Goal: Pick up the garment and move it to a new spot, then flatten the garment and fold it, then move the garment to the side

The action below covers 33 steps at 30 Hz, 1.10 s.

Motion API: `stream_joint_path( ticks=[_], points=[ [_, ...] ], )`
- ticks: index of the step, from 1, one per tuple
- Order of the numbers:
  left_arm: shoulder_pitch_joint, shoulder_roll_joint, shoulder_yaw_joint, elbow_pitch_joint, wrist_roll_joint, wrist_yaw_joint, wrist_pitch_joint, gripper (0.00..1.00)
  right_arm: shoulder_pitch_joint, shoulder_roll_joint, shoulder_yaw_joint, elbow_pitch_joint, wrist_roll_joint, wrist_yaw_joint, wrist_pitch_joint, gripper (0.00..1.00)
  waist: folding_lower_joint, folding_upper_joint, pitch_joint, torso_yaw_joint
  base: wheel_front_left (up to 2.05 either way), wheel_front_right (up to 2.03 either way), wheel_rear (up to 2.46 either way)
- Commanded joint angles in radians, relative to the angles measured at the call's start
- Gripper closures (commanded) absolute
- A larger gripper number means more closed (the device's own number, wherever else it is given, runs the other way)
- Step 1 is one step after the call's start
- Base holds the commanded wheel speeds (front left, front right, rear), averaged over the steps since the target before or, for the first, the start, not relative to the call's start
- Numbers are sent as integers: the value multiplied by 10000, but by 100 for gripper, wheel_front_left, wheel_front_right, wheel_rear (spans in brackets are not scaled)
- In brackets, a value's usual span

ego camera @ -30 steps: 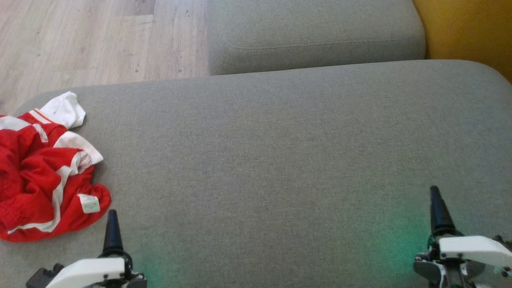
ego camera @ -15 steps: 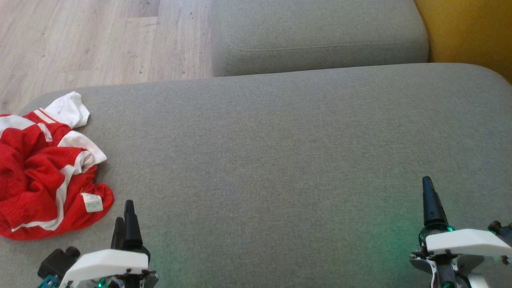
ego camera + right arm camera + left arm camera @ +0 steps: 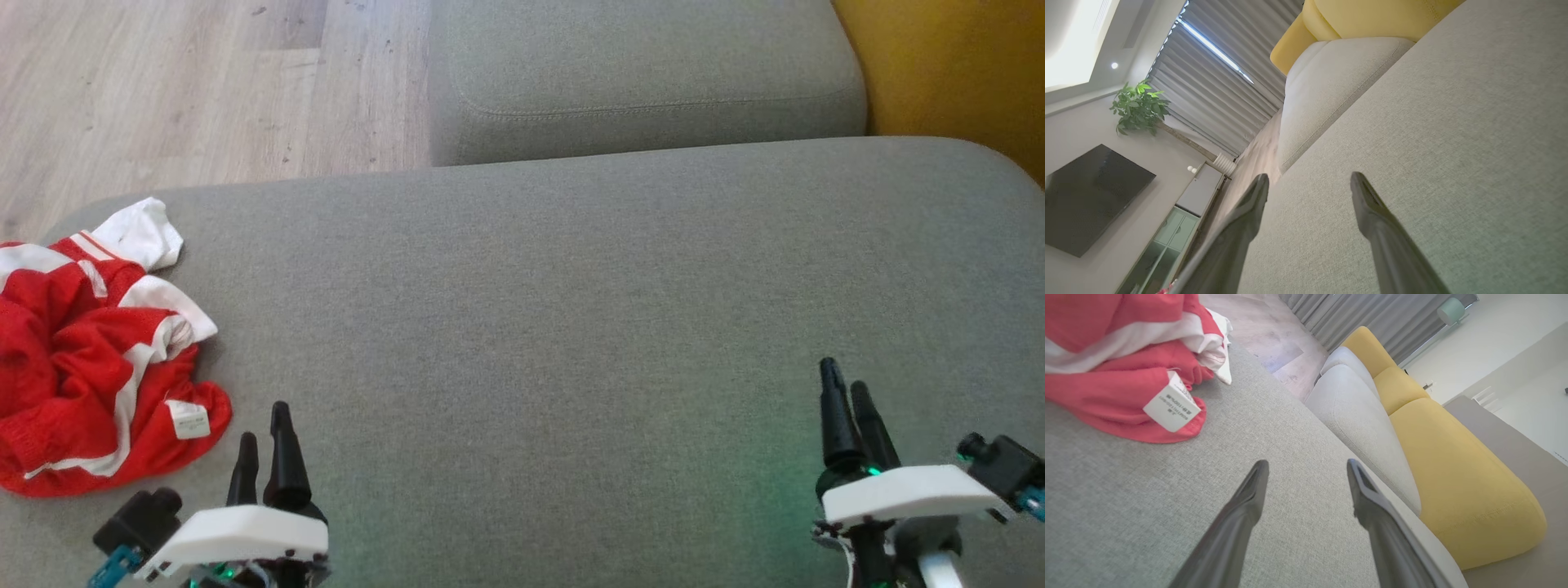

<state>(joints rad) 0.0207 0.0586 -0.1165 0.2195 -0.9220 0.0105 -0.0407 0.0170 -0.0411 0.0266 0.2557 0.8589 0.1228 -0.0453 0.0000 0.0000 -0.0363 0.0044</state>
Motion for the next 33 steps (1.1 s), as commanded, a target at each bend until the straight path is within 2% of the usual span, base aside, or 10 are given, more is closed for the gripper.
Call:
stream_joint_path(
  ticks=[1,14,33],
  points=[
    [-308,177,37,-405,340,85,-174,0,-221,-115,218,-404,-360,36,-142,0,0,0,-13,-10,0,0,0],
    [-329,278,-377,-640,1927,100,-560,0,-138,-321,672,-622,-2095,44,-525,0,0,0,-58,38,0,0,0],
    [-131,281,-623,-927,4189,552,-1095,0,164,-254,835,-887,-4520,55,-1056,0,0,0,-199,82,0,0,0]
  ],
)
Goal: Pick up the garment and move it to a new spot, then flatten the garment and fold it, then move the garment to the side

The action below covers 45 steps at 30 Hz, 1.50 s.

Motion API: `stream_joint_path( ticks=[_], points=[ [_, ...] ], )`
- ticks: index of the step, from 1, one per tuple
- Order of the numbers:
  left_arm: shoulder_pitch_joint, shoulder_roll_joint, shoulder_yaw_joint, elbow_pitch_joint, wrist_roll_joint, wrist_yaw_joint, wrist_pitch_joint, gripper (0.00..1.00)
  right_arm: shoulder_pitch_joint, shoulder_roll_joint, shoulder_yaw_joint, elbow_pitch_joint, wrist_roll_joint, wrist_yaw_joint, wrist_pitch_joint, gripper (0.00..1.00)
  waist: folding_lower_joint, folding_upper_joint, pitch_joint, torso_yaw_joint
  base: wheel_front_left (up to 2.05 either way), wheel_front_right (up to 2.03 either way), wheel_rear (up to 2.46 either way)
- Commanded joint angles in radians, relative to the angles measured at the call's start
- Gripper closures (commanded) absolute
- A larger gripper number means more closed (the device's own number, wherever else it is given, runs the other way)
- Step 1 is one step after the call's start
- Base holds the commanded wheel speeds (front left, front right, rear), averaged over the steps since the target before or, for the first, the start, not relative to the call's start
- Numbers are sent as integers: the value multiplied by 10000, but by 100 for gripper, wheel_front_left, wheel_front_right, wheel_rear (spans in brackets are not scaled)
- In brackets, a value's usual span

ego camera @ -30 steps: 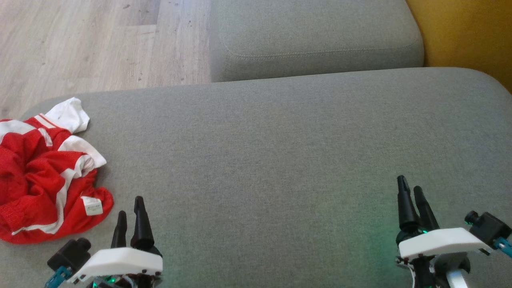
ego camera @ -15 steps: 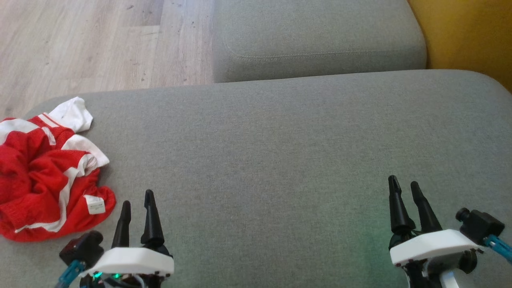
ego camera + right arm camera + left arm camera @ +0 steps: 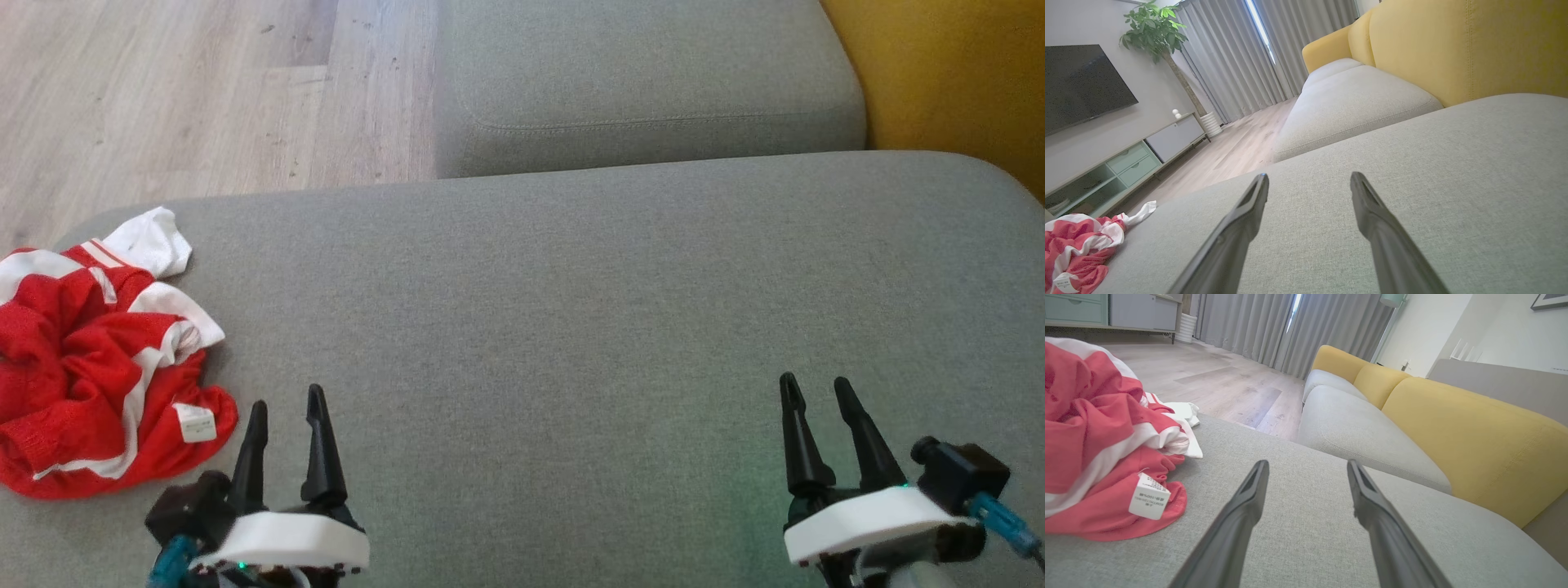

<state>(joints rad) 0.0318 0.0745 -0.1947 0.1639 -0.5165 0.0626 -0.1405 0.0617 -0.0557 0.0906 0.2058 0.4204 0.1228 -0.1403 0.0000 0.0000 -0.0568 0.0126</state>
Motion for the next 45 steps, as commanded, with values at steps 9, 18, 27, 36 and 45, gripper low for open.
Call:
stream_joint_path(
  ticks=[9,18,27,36,45],
  points=[
    [-47,125,-2,-267,1305,290,-364,0,-111,12,-242,-110,-1253,61,-372,0,0,0,-141,18,0,0,0],
    [124,166,-107,-115,2498,475,-661,0,-97,54,-159,-127,-2625,67,-667,0,0,0,-231,-104,0,0,0],
    [203,75,-80,-239,3493,577,-929,0,29,57,23,-205,-3648,73,-933,0,0,0,-314,-141,0,0,0],
    [280,5,-84,-275,4635,701,-1196,0,90,54,239,-218,-4707,78,-1198,0,0,0,-415,-107,0,0,0],
    [269,-40,36,-177,4767,647,-1213,0,73,54,213,-143,-4696,79,-1215,0,0,0,-417,-97,0,0,0]
  ],
)
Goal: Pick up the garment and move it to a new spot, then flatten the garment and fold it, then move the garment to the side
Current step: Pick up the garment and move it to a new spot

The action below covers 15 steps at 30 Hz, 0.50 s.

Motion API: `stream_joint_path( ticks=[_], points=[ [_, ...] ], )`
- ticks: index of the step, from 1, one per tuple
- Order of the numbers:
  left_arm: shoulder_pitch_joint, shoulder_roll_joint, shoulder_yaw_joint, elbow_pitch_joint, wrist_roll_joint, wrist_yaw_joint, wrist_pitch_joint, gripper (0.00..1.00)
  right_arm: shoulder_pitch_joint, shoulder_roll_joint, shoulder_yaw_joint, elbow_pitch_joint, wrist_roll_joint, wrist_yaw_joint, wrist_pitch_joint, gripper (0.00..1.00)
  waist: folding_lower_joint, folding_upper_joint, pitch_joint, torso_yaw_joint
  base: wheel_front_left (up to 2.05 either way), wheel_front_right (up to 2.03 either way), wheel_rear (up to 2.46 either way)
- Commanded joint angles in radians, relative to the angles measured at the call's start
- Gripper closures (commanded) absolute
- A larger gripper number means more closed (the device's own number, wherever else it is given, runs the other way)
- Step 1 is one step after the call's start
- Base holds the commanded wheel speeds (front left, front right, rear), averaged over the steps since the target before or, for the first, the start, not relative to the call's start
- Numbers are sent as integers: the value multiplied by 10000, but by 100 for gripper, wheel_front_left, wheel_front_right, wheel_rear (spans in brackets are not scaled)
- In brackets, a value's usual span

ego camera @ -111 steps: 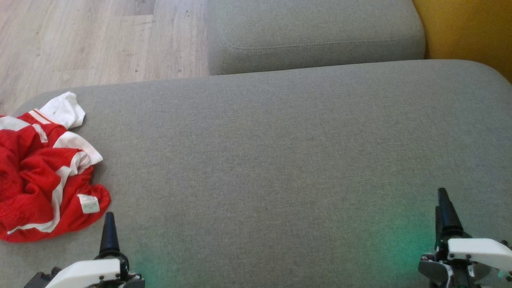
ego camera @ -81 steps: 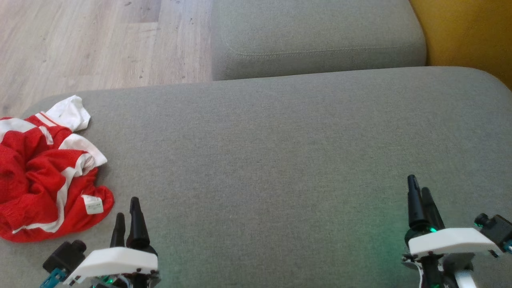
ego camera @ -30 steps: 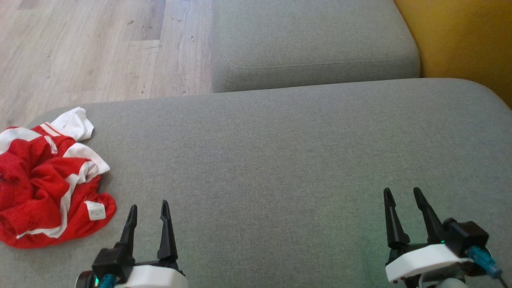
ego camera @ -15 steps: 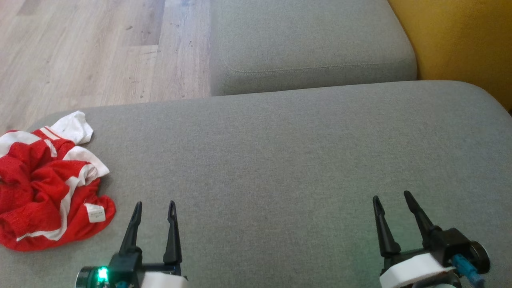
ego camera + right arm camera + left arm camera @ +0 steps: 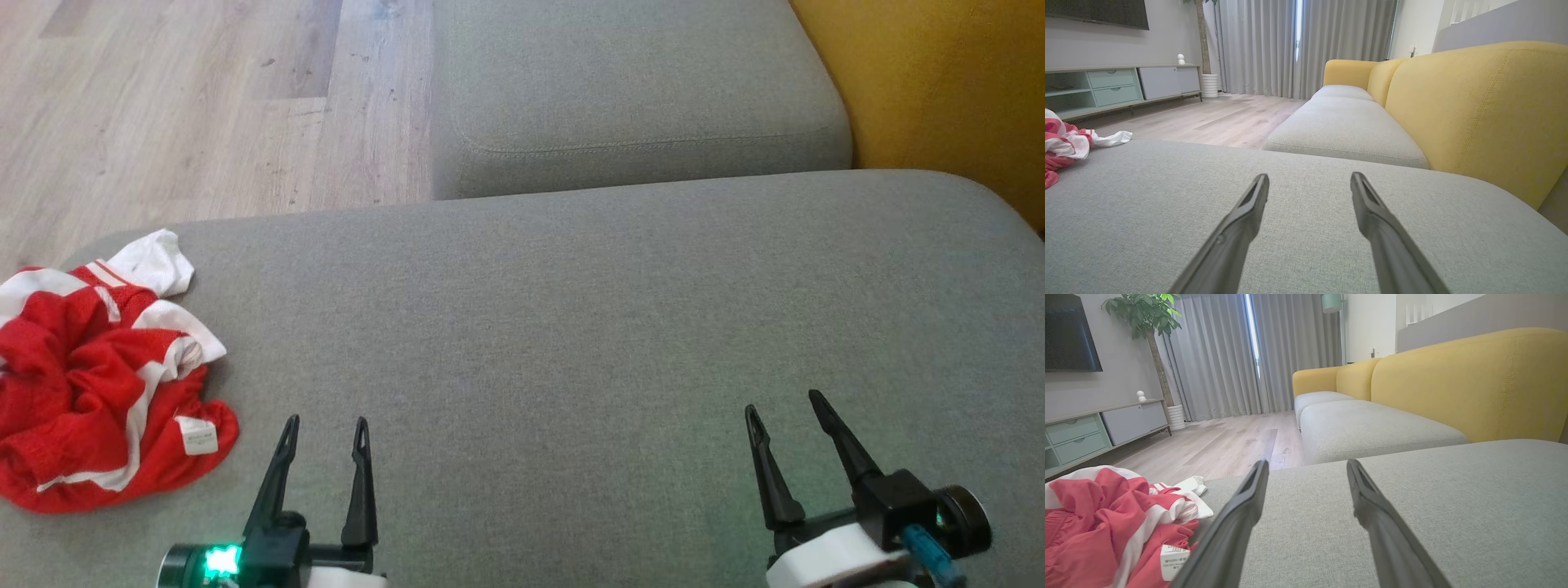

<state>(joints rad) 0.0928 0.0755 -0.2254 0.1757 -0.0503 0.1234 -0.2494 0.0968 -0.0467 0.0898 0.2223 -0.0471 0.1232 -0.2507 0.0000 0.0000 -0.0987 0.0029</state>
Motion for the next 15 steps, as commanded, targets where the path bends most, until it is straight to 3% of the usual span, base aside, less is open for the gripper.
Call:
stream_joint_path(
  ticks=[1,9,15],
  points=[
    [-336,-55,358,-287,107,33,-124,0,-277,-36,213,-298,-15,75,-111,0,0,0,1,-3,0,0,0],
    [-369,-96,373,-158,170,-71,-124,0,-244,-36,124,-245,5,75,-111,0,0,0,-10,90,0,0,0],
    [-487,-71,433,28,364,107,-124,0,-74,-36,12,-251,117,75,-111,0,0,0,57,803,0,0,0]
  ],
)
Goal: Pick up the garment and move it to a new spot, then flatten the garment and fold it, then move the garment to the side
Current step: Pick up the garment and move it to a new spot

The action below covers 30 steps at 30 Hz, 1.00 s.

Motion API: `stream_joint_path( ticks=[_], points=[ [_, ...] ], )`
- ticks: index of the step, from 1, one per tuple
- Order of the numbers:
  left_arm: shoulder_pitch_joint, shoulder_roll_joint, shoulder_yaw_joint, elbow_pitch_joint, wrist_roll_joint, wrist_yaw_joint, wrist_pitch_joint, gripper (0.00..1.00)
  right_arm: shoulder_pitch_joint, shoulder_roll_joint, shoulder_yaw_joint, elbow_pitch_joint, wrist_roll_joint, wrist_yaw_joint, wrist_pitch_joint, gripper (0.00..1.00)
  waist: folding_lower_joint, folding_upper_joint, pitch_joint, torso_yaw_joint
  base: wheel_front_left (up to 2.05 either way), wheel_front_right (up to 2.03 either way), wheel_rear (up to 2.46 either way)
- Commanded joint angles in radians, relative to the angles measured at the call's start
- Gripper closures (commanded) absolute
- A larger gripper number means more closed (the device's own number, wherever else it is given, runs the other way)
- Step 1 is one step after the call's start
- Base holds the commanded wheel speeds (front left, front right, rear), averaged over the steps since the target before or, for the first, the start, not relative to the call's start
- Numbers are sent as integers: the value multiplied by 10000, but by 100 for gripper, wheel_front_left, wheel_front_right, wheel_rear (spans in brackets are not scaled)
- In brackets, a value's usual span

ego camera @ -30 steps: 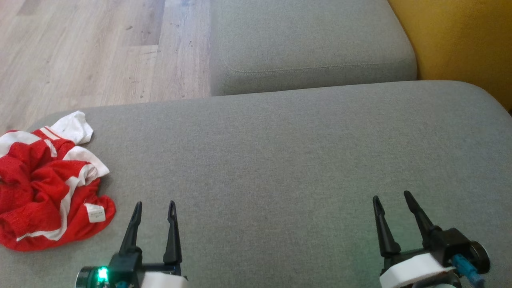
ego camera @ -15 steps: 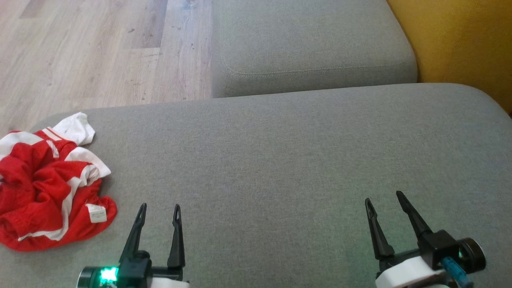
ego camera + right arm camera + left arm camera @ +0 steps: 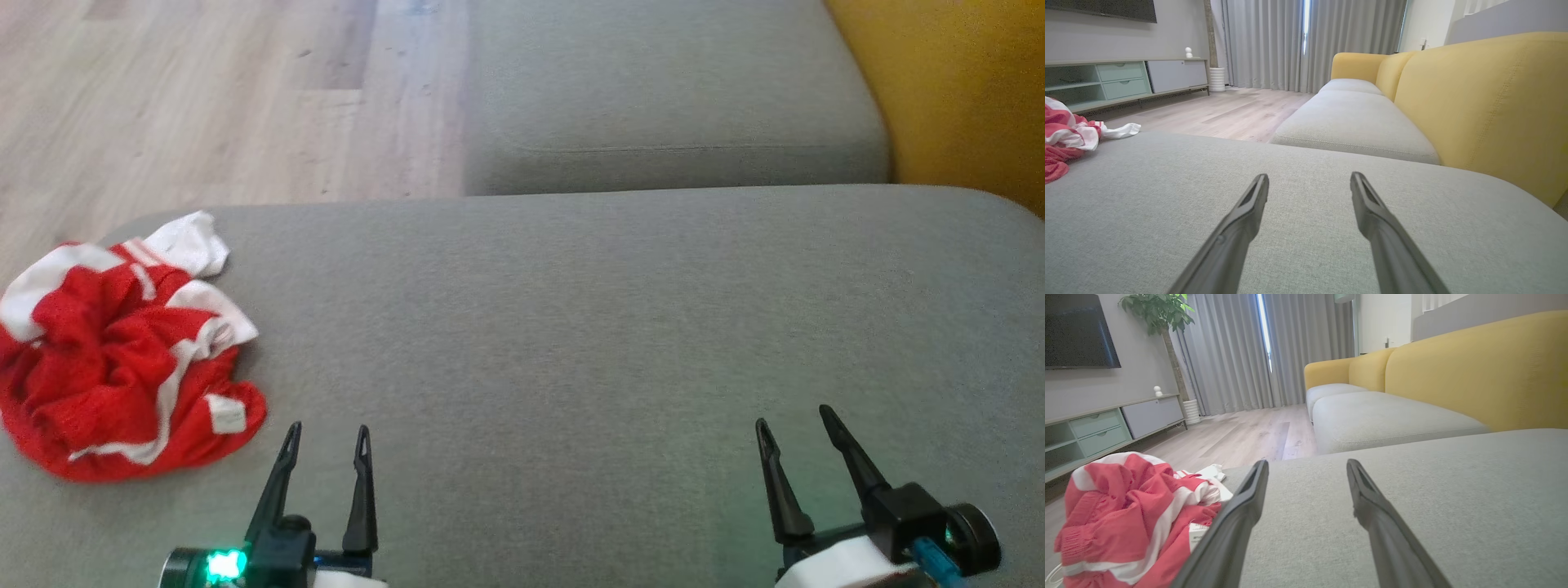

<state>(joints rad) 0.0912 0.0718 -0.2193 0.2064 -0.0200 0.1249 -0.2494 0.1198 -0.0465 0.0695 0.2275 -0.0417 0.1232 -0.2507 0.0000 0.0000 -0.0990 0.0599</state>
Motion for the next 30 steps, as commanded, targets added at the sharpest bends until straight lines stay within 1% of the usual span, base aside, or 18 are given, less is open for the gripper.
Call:
stream_joint_path(
  ticks=[1,7,12,17,21,25,29,30],
  points=[
    [-502,-25,401,-259,67,123,-124,0,-306,-38,230,-313,75,75,-111,0,0,0,99,393,0,0,0],
    [-558,13,656,-259,-7,298,-124,0,-343,-38,241,-350,129,75,-111,0,0,0,346,1692,0,0,0],
    [-431,21,1018,-439,-90,535,-124,0,-388,-38,268,-335,126,75,-111,0,0,0,464,2823,0,0,0],
    [-301,23,1326,-586,-131,685,-124,0,-499,-38,325,-332,94,75,-111,0,0,0,570,3740,0,0,0],
    [-244,2,1507,-712,-158,761,-124,0,-606,-38,373,-333,11,75,-111,0,0,0,696,4237,0,0,0],
    [-247,-50,1747,-855,-318,865,-124,0,-704,-37,490,-287,-119,75,-111,0,0,0,920,4438,0,0,0],
    [-477,-70,1862,-941,-327,828,-124,0,-686,-84,534,-296,-251,75,-111,0,0,0,1113,4573,0,0,0],
    [-616,-69,1928,-1009,-324,821,-124,0,-702,-165,582,-339,-312,75,-111,0,0,0,1338,4561,0,0,0]
  ],
)
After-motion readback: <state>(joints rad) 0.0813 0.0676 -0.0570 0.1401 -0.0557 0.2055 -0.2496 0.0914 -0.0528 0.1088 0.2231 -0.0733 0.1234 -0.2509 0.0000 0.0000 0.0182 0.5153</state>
